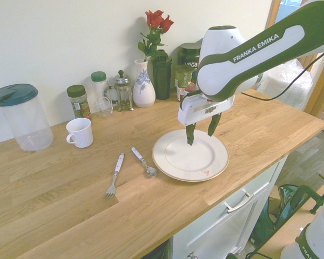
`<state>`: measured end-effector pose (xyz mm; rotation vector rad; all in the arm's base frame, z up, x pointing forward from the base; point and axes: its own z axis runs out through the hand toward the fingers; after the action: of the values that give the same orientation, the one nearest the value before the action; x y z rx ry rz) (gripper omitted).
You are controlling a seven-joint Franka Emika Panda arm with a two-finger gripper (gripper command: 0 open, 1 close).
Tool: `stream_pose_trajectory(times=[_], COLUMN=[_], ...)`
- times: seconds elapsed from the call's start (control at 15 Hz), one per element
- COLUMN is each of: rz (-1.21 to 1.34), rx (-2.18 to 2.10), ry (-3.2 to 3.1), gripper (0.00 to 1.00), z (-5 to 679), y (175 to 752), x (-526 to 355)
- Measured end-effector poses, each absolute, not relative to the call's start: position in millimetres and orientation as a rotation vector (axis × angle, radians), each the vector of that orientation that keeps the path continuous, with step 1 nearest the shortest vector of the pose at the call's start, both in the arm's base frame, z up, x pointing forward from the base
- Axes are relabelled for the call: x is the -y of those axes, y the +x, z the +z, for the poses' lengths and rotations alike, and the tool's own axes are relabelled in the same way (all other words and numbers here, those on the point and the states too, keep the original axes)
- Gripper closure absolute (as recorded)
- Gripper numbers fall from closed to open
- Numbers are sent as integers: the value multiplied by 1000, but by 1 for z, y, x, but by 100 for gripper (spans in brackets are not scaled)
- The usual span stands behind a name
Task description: Put the fork into the plate
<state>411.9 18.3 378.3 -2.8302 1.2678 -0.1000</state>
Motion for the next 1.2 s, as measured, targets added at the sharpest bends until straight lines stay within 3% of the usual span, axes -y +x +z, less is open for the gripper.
stream_pose_trajectory(times=[0.4, 1.2], rz=[-115, -179], rx=[-1311, -1482], ry=[-2792, -2595], gripper=[0, 0], z=[383, 396], y=[414, 446], x=[-37, -229])
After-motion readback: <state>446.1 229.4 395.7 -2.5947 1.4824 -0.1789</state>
